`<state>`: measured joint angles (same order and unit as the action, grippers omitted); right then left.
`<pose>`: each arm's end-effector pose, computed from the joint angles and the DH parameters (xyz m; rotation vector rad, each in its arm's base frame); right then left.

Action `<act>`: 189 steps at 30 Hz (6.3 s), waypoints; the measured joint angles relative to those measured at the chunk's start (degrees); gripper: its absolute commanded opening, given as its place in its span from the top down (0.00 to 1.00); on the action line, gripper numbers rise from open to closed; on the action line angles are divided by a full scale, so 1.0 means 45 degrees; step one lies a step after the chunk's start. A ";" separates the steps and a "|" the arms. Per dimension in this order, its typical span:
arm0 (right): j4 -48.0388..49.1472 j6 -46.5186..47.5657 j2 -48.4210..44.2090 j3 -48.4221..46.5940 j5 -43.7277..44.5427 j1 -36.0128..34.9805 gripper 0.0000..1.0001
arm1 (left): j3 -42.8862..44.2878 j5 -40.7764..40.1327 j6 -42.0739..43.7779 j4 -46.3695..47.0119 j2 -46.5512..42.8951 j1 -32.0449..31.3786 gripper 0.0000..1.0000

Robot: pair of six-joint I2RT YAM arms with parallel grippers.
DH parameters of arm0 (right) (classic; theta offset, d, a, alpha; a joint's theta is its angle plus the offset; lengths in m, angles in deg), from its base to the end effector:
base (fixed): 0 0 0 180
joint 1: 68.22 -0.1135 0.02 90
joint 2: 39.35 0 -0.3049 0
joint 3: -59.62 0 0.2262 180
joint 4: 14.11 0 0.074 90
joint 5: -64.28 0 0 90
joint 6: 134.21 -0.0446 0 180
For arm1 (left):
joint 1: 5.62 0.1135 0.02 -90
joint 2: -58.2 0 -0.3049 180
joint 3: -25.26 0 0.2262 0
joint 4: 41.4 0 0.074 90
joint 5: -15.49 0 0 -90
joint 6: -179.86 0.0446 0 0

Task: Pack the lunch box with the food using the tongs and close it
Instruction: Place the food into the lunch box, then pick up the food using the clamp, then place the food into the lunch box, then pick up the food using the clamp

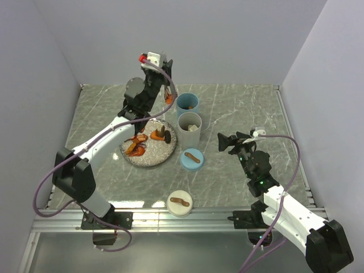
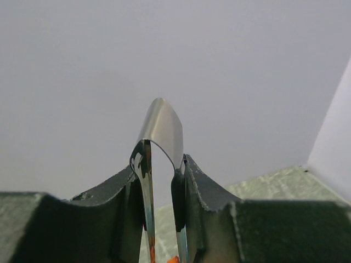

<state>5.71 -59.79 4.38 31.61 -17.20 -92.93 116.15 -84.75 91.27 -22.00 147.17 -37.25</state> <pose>0.1256 0.0505 0.2714 0.0003 1.5168 0.4537 0.3025 -0.1770 0.4688 0.1907 1.1972 -0.3547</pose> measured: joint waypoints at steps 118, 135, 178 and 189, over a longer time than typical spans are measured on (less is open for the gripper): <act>0.0078 0.0000 0.0058 0.0000 -0.0015 0.0000 0.02 | -0.3988 -0.3536 0.0597 0.2103 -0.2778 -0.2807 0.86; 0.0083 0.0000 0.0053 0.0000 -0.0019 0.0000 0.02 | -0.1685 -0.2195 0.0670 0.0418 -0.0840 -0.3492 0.68; 0.0083 0.0000 0.0053 0.0000 -0.0058 0.0000 0.02 | -0.5877 -0.4707 -0.0554 0.2424 -0.0670 -0.0816 0.58; 0.0083 0.0000 0.0053 0.0000 -0.0058 0.0000 0.02 | -0.5872 -0.4590 -0.1462 0.2856 0.0272 -0.0593 0.59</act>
<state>6.08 -59.79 4.62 31.61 -17.46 -92.93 89.72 -105.40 84.70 -9.14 148.40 -39.92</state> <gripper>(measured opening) 0.980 0.423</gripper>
